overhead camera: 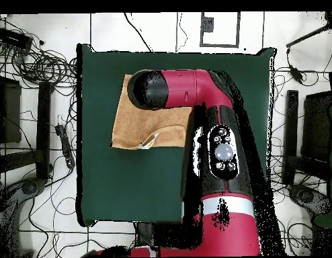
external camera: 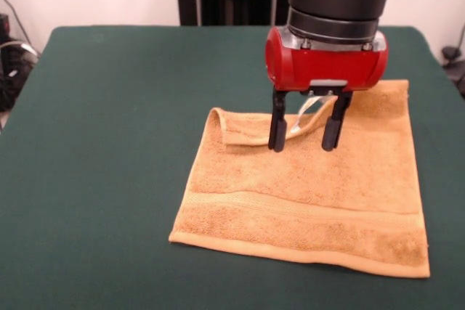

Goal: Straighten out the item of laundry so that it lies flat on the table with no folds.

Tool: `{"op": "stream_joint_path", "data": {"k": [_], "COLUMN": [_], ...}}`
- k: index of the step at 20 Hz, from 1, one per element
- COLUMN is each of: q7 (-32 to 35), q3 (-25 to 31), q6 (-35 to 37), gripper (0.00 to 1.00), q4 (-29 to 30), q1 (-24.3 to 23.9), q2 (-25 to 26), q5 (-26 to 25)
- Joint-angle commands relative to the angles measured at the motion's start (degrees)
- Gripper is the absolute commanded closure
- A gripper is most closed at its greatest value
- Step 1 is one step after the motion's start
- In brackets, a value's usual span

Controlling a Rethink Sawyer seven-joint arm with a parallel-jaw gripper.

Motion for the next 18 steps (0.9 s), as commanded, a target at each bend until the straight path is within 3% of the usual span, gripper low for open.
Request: {"op": "stream_joint_path", "data": {"k": [1,18], "q7": [0.1,-1.1], "q3": [5.2,4.1], "q6": [6.3,6.0], "gripper": [0.0,0.0], "q4": [4.9,3.2], "q1": [1.0,1.8], "q2": [5.9,8.2], "q5": [1.2,-0.8]}}
